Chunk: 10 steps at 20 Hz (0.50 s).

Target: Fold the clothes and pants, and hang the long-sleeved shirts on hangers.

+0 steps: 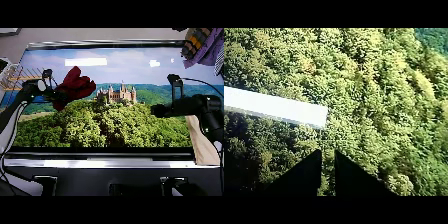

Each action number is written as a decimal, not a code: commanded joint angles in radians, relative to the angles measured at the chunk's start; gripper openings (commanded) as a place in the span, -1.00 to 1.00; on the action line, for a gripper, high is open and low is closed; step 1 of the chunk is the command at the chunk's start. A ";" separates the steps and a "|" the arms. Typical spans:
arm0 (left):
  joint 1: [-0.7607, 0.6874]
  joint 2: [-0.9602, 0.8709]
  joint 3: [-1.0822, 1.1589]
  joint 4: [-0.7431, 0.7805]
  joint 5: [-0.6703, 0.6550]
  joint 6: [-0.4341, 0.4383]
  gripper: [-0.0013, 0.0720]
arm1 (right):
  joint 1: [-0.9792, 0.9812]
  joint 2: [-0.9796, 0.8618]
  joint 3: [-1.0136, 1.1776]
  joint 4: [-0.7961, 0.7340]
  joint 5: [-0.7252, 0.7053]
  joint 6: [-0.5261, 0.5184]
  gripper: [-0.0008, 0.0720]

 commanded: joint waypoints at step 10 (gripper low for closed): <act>-0.132 0.144 0.147 -0.343 -0.444 0.112 -0.94 | 0.001 0.056 0.001 -0.025 -0.221 0.075 -0.57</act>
